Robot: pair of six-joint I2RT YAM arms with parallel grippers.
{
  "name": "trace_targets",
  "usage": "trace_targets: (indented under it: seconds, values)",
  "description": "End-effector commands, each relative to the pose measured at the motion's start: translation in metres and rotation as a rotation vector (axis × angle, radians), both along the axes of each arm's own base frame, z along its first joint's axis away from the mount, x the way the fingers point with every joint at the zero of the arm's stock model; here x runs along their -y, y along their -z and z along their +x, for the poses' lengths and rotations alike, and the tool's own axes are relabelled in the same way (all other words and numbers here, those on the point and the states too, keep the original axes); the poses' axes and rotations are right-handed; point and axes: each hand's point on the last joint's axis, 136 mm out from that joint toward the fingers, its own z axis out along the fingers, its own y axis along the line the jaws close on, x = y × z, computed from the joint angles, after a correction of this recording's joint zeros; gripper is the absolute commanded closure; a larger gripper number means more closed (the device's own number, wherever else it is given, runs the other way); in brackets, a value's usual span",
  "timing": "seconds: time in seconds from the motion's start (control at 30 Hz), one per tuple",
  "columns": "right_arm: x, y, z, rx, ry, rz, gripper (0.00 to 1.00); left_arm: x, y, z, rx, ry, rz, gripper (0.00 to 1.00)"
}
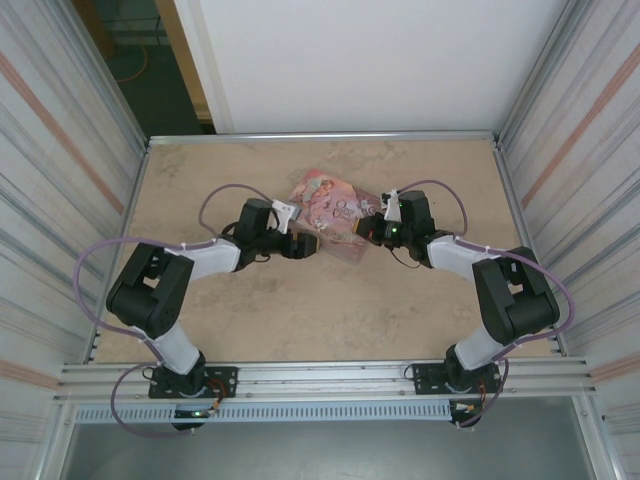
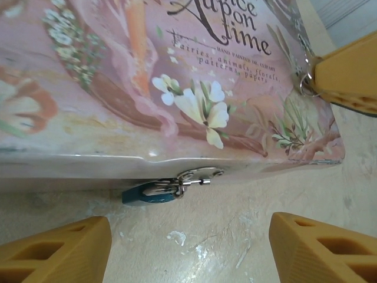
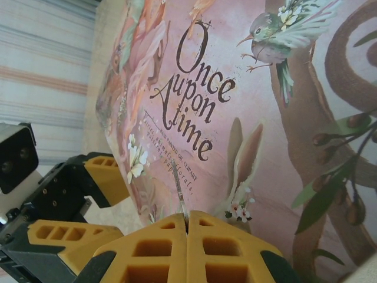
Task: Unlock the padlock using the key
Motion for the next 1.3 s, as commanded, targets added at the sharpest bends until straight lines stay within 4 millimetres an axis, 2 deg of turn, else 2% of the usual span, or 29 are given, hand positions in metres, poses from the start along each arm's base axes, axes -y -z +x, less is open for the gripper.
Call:
trace_targets:
  seconds: [0.0,0.33,0.43,0.63,0.97,1.27]
  values:
    - [0.001,-0.002,-0.003,-0.010,-0.016,-0.030,1.00,0.006,0.003,0.006,0.034,0.023,0.029,0.29]
    - [-0.010,-0.039,0.011,0.107,-0.005,-0.007,1.00,0.015,0.014,0.007,0.028,0.050,0.057,0.33]
    - [-0.017,-0.045,0.018,0.130,-0.010,0.001,1.00,0.014,0.019,0.006,0.018,0.051,0.061,0.34]
    - [-0.029,-0.031,0.025,0.111,-0.020,-0.004,1.00,0.016,0.027,0.006,-0.001,0.052,0.059,0.37]
    - [-0.030,0.004,0.021,0.045,-0.018,-0.034,1.00,0.014,0.039,0.011,0.026,0.029,0.139,0.40]
    - [-0.034,0.014,0.017,0.030,-0.029,-0.051,1.00,0.019,0.040,0.023,0.054,0.027,0.155,0.43]
